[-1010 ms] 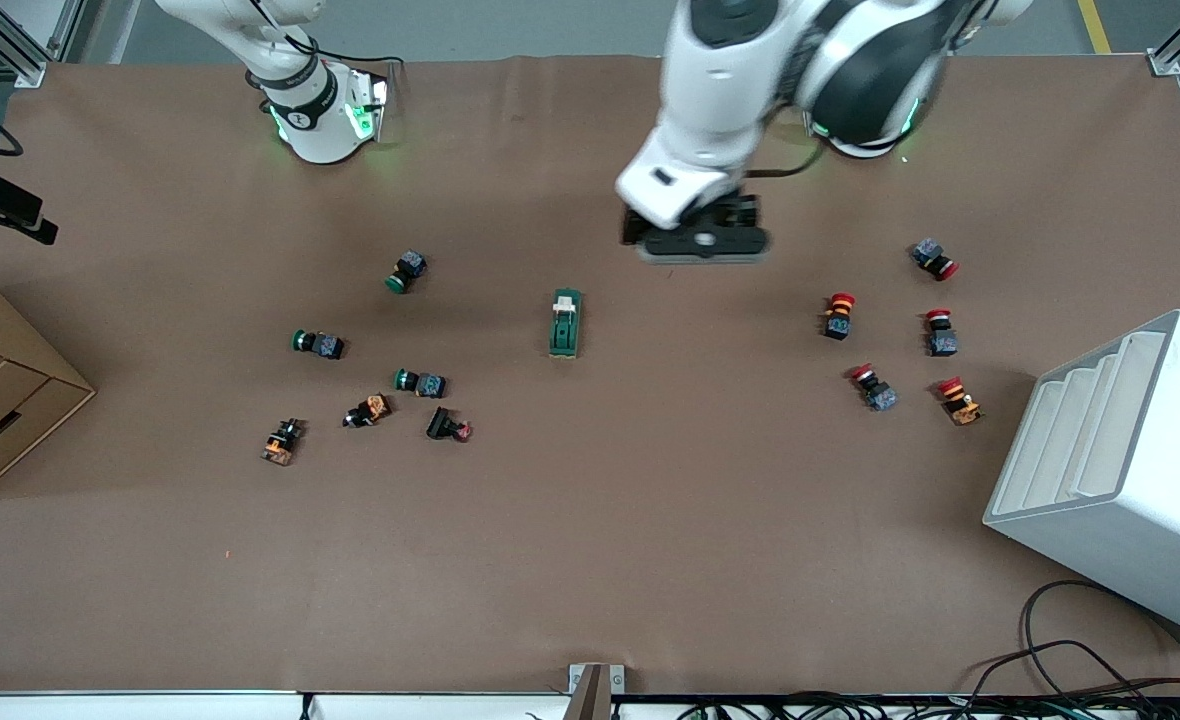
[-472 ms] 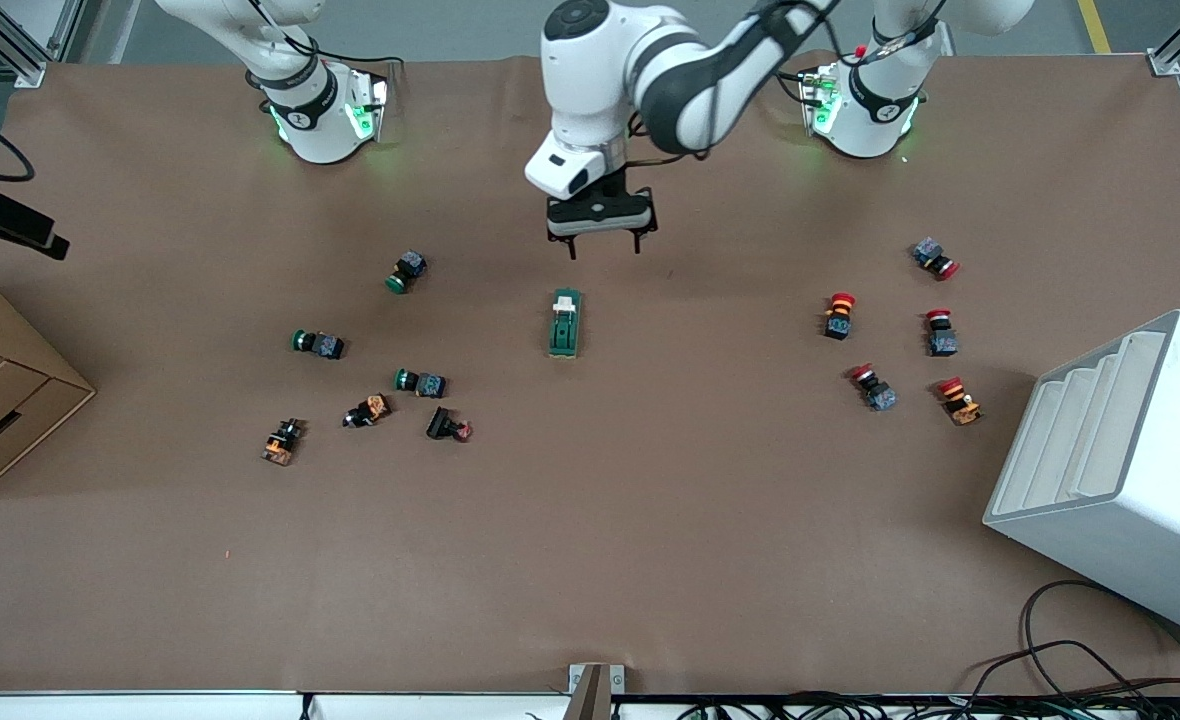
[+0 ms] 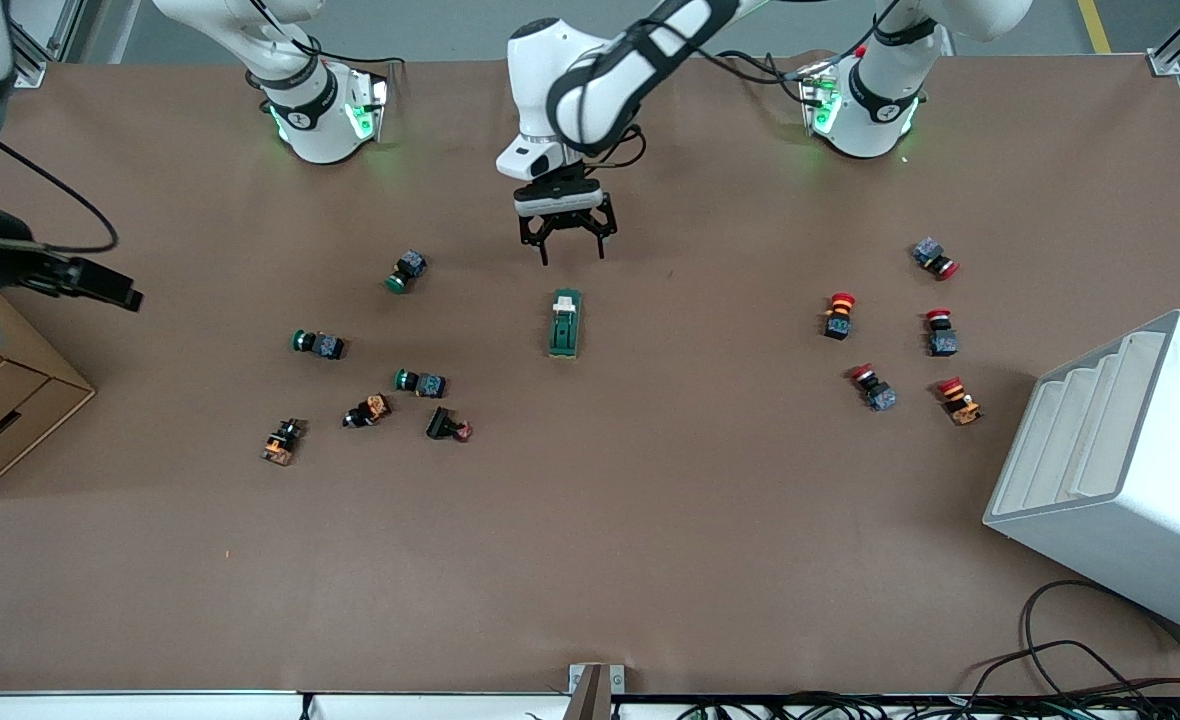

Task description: Close load switch with both arms

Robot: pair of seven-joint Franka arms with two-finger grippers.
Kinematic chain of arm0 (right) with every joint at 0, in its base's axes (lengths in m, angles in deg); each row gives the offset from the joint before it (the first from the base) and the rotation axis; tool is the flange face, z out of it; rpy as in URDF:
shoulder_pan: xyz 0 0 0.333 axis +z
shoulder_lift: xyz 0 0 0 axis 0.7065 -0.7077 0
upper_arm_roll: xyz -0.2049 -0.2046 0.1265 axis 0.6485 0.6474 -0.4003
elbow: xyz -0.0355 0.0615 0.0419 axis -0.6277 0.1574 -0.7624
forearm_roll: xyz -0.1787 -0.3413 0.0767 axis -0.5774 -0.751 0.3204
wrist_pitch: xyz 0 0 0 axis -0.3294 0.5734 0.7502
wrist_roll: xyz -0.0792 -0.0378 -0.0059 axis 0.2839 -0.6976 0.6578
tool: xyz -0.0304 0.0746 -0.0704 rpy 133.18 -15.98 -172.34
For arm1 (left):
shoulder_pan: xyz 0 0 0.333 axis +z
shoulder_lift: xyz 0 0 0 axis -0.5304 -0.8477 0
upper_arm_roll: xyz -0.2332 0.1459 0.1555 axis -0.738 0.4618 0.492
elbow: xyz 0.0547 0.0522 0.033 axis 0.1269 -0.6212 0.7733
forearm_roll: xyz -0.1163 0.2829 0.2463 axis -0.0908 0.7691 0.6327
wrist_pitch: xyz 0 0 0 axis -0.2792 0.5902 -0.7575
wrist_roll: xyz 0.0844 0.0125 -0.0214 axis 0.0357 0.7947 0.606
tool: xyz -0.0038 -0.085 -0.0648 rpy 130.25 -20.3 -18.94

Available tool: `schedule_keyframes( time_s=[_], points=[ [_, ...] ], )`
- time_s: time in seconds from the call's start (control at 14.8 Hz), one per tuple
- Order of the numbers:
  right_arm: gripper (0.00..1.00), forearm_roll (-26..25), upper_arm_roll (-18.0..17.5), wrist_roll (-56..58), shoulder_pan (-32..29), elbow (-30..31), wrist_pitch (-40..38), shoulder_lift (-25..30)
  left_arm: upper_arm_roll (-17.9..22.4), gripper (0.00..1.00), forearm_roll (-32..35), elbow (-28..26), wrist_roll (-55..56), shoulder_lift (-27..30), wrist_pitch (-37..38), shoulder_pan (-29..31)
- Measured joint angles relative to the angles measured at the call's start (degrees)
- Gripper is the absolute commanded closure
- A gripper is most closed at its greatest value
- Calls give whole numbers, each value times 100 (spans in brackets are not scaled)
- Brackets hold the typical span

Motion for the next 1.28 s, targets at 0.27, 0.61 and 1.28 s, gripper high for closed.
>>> schedule_keyframes(
  time_s=[0.27,0.61,1.28],
  points=[
    [0,15,-15,-1841,725,2,11,-116,5,2,1438,-71,1570,-628,48,-271],
    [0,156,-28,-4251,1563,72,407,-527,7,2,2477,-142,2135,-964,1012,-557],
    [0,231,-41,-8012,3215,1005,2486,-1204,21,2,3255,-233,3276,-1058,1605,-715]
  ],
)
